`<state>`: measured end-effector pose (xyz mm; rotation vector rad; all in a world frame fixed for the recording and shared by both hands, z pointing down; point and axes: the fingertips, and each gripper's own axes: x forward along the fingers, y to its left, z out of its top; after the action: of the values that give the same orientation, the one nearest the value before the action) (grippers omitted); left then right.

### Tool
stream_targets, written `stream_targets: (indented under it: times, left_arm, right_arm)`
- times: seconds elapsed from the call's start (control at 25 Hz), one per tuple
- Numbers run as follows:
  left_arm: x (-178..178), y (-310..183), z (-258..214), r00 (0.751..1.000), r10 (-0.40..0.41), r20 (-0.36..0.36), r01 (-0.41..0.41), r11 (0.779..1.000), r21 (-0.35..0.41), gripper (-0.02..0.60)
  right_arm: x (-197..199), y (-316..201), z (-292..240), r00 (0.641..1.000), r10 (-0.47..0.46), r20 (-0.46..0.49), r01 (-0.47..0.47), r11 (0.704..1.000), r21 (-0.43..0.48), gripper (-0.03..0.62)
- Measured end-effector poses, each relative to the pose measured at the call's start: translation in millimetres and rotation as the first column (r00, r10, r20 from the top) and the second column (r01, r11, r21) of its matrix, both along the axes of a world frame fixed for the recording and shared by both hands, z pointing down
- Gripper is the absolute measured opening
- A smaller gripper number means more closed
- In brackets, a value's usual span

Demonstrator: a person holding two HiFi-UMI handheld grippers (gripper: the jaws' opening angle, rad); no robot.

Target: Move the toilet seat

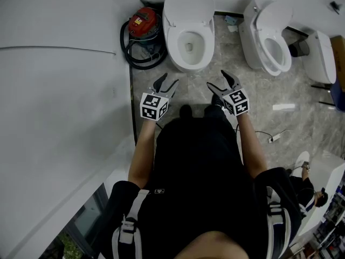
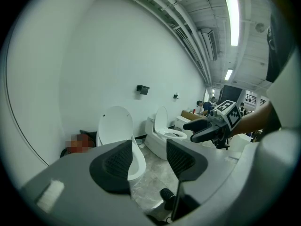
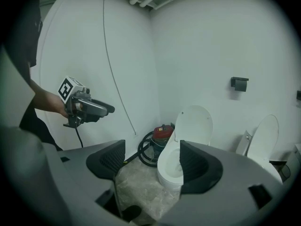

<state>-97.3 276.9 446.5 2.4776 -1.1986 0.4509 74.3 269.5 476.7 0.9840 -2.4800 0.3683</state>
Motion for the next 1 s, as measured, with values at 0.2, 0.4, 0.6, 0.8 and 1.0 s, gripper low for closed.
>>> stream_targets:
  times: [0.2, 0.4, 0.6, 0.8, 1.0]
  left_arm:
    - [-1, 1, 0, 1.000, 0.003, -0.003, -0.003, 1.000, 0.006, 0.245]
    - [-3, 0, 2, 1.000, 0.006, -0.004, -0.006, 1.000, 0.001, 0.249]
    - [-4, 1, 2, 1.000, 0.014, -0.011, -0.014, 1.000, -0.004, 0.249]
    - [-10, 1, 11, 1.000, 0.017, -0.010, -0.017, 0.999, -0.028, 0.247]
    - [-10, -8, 15, 1.000, 0.008, -0.006, -0.008, 0.999, -0.036, 0.245]
  right_arm:
    - [-2, 3, 0, 1.000, 0.010, -0.007, -0.010, 1.000, 0.002, 0.360]
    - [0, 3, 3, 1.000, 0.017, -0.019, -0.017, 1.000, 0.000, 0.360]
    - [0, 1, 1, 0.999, 0.049, -0.010, -0.049, 0.999, -0.012, 0.360]
    - [-2, 3, 6, 0.998, 0.059, -0.009, -0.059, 0.998, -0.024, 0.360]
    - [2, -5, 15, 0.998, 0.060, -0.017, -0.061, 0.997, -0.039, 0.360]
